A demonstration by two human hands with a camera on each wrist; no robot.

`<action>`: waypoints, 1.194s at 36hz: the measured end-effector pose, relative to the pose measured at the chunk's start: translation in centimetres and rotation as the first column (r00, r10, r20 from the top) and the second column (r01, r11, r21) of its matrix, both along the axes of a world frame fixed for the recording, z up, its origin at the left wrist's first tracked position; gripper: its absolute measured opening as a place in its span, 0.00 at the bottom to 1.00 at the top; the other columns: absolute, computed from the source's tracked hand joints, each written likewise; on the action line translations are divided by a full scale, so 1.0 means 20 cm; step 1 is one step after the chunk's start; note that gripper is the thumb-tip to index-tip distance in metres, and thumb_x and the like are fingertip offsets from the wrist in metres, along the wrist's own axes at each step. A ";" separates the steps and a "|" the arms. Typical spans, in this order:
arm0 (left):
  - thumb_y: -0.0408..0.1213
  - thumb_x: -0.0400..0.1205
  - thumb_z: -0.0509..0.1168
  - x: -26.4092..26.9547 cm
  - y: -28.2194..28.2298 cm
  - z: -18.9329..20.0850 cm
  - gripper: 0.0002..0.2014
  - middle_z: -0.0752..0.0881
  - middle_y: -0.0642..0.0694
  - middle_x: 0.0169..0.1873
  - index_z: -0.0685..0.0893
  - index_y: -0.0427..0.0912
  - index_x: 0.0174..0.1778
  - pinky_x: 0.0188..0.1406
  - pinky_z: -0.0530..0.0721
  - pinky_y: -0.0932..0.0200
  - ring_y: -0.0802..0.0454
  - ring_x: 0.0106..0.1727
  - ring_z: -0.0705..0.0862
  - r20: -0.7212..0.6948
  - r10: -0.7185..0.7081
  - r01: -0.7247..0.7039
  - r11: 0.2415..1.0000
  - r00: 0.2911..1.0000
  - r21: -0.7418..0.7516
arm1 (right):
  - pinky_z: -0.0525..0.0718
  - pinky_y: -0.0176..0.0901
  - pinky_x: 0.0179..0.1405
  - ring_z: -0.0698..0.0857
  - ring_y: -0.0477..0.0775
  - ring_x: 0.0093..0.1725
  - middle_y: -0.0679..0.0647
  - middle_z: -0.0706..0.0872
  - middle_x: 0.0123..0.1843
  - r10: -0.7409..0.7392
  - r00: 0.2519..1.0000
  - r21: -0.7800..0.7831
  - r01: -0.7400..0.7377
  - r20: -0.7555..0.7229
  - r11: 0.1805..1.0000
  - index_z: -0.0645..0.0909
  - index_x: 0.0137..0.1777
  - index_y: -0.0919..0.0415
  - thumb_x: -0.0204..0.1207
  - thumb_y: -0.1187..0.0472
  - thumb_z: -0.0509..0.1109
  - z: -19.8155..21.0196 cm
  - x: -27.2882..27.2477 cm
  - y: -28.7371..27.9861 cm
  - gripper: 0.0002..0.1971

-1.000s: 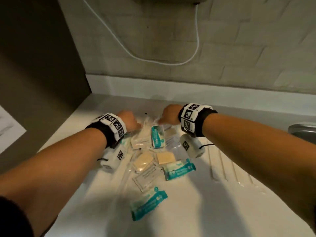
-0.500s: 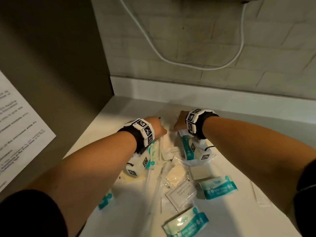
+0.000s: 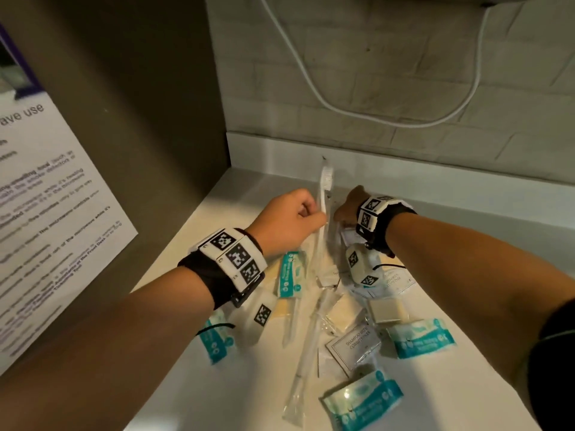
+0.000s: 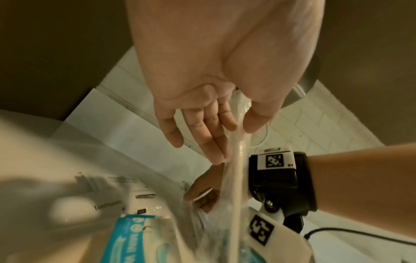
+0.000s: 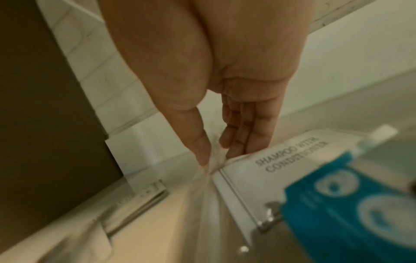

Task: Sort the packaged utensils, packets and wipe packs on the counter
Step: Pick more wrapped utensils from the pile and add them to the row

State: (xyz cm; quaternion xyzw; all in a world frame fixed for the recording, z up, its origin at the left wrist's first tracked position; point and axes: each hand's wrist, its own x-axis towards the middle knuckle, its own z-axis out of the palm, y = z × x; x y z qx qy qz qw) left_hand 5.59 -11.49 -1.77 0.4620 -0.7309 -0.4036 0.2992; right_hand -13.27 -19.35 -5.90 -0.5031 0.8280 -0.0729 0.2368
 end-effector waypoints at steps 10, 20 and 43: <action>0.38 0.82 0.64 0.08 0.27 -0.17 0.11 0.75 0.47 0.37 0.65 0.46 0.48 0.31 0.77 0.59 0.52 0.33 0.76 0.210 0.057 -0.089 0.985 0.976 0.148 | 0.89 0.60 0.49 0.87 0.62 0.46 0.59 0.84 0.46 0.175 0.936 -0.456 -0.018 0.305 0.890 0.77 0.53 0.63 0.67 0.63 0.77 0.30 0.00 0.19 0.17; 0.59 0.65 0.79 0.07 0.53 -0.27 0.29 0.81 0.51 0.43 0.71 0.49 0.48 0.36 0.81 0.55 0.53 0.40 0.82 0.586 -0.026 -0.011 0.998 0.810 0.060 | 0.90 0.45 0.35 0.86 0.58 0.39 0.64 0.82 0.44 0.355 0.876 -0.477 -0.172 0.326 0.862 0.78 0.56 0.76 0.74 0.65 0.75 0.39 -0.07 0.61 0.16; 0.41 0.87 0.54 0.32 0.52 -0.06 0.11 0.84 0.41 0.49 0.78 0.39 0.55 0.44 0.78 0.52 0.43 0.49 0.83 0.333 0.178 -0.198 0.980 0.926 0.027 | 0.83 0.49 0.36 0.87 0.59 0.34 0.59 0.83 0.39 0.323 0.853 -0.356 -0.177 0.410 0.918 0.70 0.40 0.55 0.84 0.66 0.56 0.36 0.10 0.86 0.10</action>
